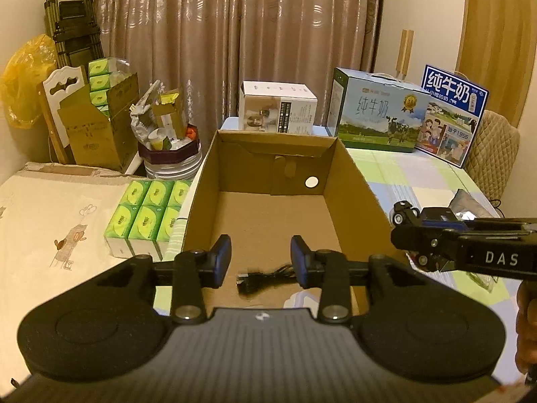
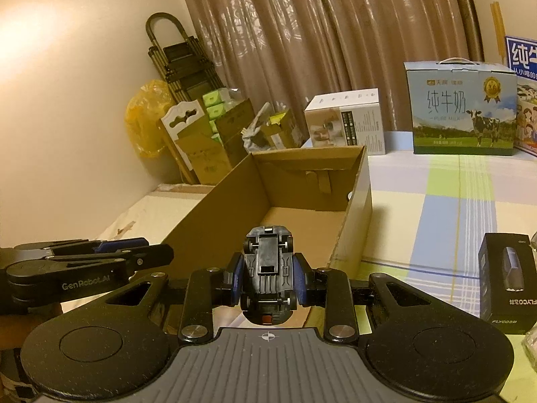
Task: Organize objects
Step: 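Carry the cable and car over the cardboard box, then open both tools to drop them, then move both open tools back over the remaining table items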
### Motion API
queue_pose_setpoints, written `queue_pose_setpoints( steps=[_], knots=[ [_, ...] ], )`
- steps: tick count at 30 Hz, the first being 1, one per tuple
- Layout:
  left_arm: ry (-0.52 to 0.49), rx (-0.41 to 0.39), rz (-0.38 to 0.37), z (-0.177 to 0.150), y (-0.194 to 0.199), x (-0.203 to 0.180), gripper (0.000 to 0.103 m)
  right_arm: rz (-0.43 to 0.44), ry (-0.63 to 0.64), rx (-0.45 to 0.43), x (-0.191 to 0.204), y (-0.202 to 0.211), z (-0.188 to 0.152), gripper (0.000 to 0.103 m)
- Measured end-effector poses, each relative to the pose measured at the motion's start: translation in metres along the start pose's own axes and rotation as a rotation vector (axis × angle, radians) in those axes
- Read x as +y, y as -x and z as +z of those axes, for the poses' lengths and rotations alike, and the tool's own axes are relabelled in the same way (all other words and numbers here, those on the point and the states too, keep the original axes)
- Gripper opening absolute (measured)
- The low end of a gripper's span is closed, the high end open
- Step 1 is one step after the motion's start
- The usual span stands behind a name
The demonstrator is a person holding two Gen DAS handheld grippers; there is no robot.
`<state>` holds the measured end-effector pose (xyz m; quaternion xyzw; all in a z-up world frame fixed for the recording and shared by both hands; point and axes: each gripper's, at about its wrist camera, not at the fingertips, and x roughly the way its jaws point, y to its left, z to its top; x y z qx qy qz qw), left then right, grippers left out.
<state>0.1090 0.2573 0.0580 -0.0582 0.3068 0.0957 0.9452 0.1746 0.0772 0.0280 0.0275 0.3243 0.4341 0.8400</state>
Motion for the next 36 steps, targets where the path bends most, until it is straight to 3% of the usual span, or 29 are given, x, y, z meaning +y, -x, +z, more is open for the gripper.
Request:
queue_pose_setpoints(
  steps=[15,16,17,18,36],
  knots=[
    [0.010,0.001,0.004,-0.003,0.001,0.004,0.033,0.015,-0.026,-0.013,-0.004,-0.005,-0.002,0.030],
    [0.009,0.002,0.004,-0.003,0.001,0.004,0.033,0.021,-0.036,-0.018,-0.005,-0.005,-0.002,0.035],
    [0.010,0.002,0.004,-0.003,0.001,0.005,0.033,0.023,-0.050,-0.026,-0.007,-0.005,-0.002,0.055],
    [0.012,0.003,0.004,-0.003,0.001,0.005,0.033,0.022,-0.064,-0.040,-0.009,-0.004,-0.001,0.068],
    [0.003,-0.001,-0.014,-0.003,0.001,-0.007,0.035,-0.026,-0.092,-0.085,-0.024,0.015,0.002,0.069]
  ],
)
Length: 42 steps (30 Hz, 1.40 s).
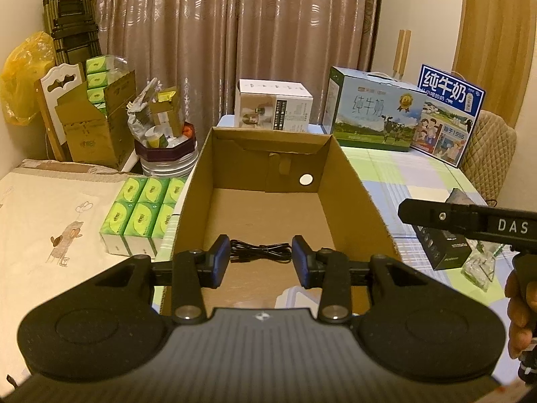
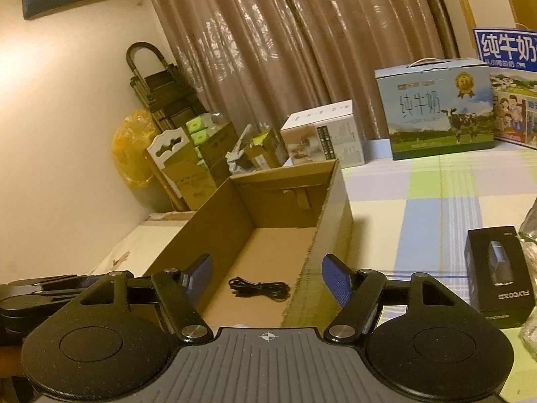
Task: Organize objects
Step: 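Move both open tools back over the remaining table items, then lower the left tool onto the black FLYCO box while the right tool approaches the clear plastic tray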
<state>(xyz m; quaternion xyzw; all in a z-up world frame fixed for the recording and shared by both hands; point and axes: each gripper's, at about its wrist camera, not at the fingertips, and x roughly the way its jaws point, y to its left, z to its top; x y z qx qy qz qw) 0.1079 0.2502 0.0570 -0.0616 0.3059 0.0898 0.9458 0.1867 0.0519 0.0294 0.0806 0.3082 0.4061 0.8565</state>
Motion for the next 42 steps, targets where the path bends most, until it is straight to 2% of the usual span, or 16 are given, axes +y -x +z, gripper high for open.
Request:
queue_pose_setpoints(
  steps=[7,17,21,25,30,32,36,40,42],
  knots=[
    [-0.013,-0.019,-0.024,0.006,0.004,-0.015,0.039,-0.045,-0.011,-0.009,-0.019,0.016,0.001,0.069],
    [-0.057,-0.044,-0.110,0.015,0.006,-0.069,0.057,-0.140,-0.044,-0.026,-0.061,0.054,-0.001,0.069],
    [-0.080,-0.049,-0.154,0.017,0.005,-0.098,0.061,-0.183,-0.056,-0.043,-0.081,0.076,-0.003,0.069],
    [-0.103,-0.053,-0.194,0.016,0.002,-0.126,0.072,-0.231,-0.074,-0.045,-0.107,0.099,-0.008,0.069],
    [-0.132,-0.046,-0.248,0.012,-0.006,-0.163,0.079,-0.306,-0.073,-0.029,-0.139,0.125,-0.023,0.071],
    [-0.145,-0.042,-0.266,0.009,-0.012,-0.179,0.086,-0.339,-0.070,-0.019,-0.153,0.135,-0.031,0.071],
    [-0.163,-0.027,-0.298,0.003,-0.026,-0.206,0.090,-0.395,-0.082,0.022,-0.179,0.151,-0.050,0.072],
    [-0.188,-0.013,-0.311,-0.006,-0.043,-0.228,0.101,-0.415,-0.071,0.046,-0.194,0.159,-0.062,0.076],
    [-0.197,-0.007,-0.306,-0.011,-0.054,-0.237,0.102,-0.420,-0.031,0.068,-0.197,0.156,-0.065,0.081]
  ],
)
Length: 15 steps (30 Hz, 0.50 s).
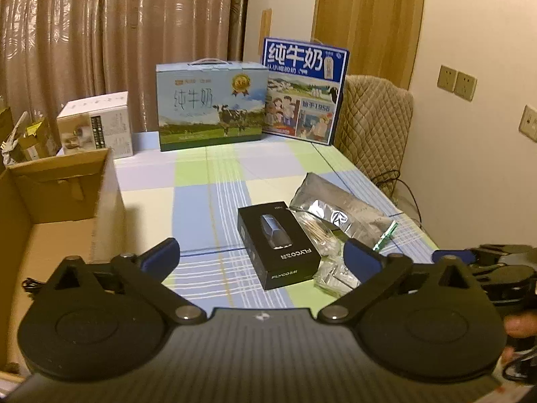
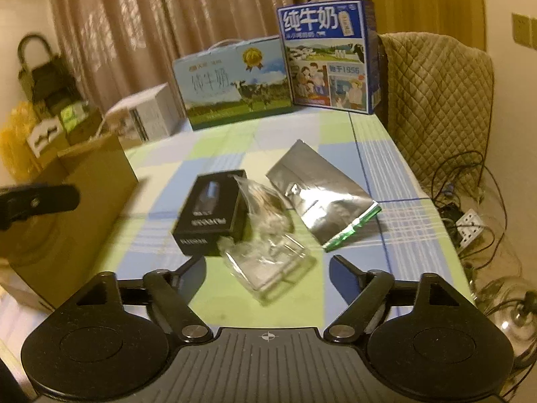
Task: Organize objects
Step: 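Lower the left tool onto the black FLYCO box while the right tool approaches the clear plastic tray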
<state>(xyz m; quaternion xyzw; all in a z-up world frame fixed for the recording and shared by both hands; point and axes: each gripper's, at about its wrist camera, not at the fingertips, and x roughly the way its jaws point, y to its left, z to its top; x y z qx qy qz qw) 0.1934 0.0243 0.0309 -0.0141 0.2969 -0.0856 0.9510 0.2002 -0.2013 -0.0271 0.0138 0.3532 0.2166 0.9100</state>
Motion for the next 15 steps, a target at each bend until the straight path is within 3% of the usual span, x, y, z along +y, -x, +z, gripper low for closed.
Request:
queue_pose_setpoints(
  steps=[7,15],
  knots=[
    [-0.030,0.037,0.036,-0.010,-0.042,-0.005,0.102,0.080,0.270,0.050,0.004,-0.029,0.004,0.086],
    [-0.019,0.092,0.041,-0.020,-0.080,0.005,0.102,0.132,0.422,0.131,-0.001,-0.072,-0.001,0.086]
  ],
)
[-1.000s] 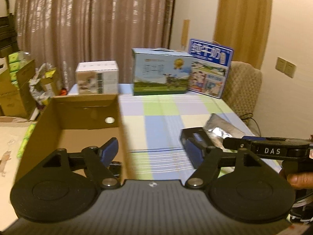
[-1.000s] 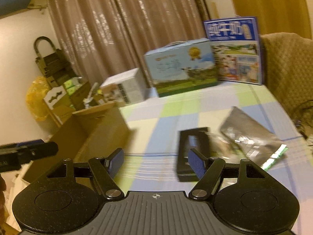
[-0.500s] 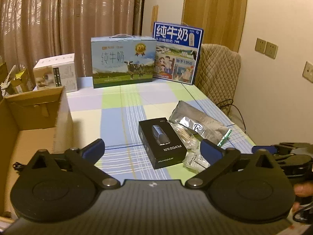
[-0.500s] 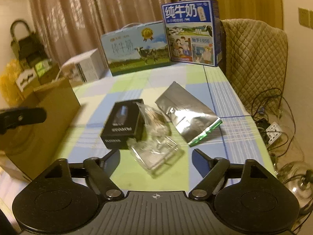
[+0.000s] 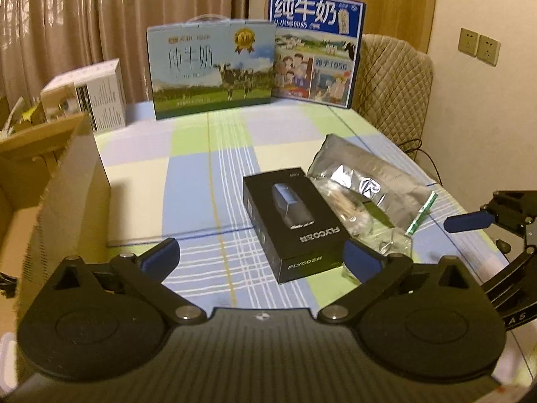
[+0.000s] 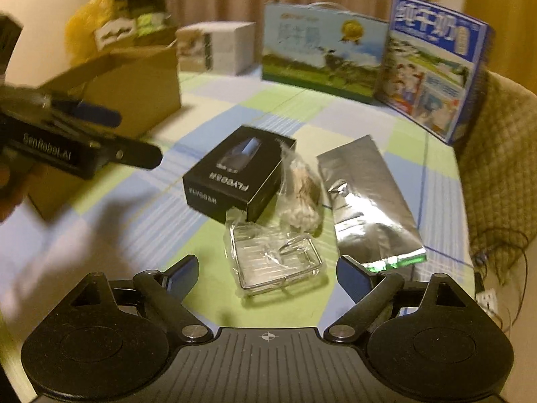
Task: Organize objects
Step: 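Lower the left tool onto the black FLYCO box while the right tool approaches the clear plastic tray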
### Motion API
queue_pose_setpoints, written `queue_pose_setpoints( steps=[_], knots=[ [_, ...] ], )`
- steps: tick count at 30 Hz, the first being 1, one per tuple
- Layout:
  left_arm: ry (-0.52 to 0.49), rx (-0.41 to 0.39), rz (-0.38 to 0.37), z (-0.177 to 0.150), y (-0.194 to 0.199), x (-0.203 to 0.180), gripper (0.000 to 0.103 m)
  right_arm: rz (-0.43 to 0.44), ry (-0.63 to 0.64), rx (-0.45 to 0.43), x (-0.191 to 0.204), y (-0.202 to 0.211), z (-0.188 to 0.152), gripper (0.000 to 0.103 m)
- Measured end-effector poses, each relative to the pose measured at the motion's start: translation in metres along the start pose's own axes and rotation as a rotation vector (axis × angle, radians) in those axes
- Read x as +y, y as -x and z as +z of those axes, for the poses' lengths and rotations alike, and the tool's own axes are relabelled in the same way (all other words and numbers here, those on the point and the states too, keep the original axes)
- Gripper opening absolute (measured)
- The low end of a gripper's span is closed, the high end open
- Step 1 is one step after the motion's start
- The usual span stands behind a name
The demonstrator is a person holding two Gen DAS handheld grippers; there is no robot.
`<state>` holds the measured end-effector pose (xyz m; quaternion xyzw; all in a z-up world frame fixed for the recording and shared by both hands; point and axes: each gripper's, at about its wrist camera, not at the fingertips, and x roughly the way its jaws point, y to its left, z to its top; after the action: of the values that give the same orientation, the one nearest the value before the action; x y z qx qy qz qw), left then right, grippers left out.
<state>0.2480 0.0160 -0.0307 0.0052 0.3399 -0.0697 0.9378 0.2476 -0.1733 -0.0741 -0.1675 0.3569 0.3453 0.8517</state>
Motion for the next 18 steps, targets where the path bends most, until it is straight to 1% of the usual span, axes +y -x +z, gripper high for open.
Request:
queue_pose_setpoints(
  steps=[2,5,11,15,16,17,18],
  knots=[
    [0.004,0.009,-0.010,0.000,-0.004,0.001,0.102,0.003,0.012,0.011,-0.005,-0.009,-0.002,0.086],
    [-0.006,0.016,-0.012,0.001,-0.009,0.000,0.102,0.011,-0.012,0.030,-0.013,-0.023,-0.002,0.086],
    [0.006,0.043,-0.030,0.004,-0.019,0.001,0.102,0.006,0.020,0.066,-0.012,-0.046,0.004,0.086],
    [0.010,0.062,-0.029,0.003,-0.022,0.005,0.102,0.027,0.003,0.084,-0.016,-0.058,0.007,0.086],
    [0.015,0.065,-0.029,0.003,-0.023,0.006,0.102,0.028,0.002,0.088,-0.017,-0.060,0.008,0.085],
    [0.022,0.067,-0.030,0.003,-0.023,0.007,0.102,0.029,-0.003,0.092,-0.018,-0.061,0.009,0.075],
    [0.026,0.068,-0.033,0.003,-0.023,0.008,0.102,0.030,-0.015,0.094,-0.019,-0.062,0.010,0.071]
  ],
)
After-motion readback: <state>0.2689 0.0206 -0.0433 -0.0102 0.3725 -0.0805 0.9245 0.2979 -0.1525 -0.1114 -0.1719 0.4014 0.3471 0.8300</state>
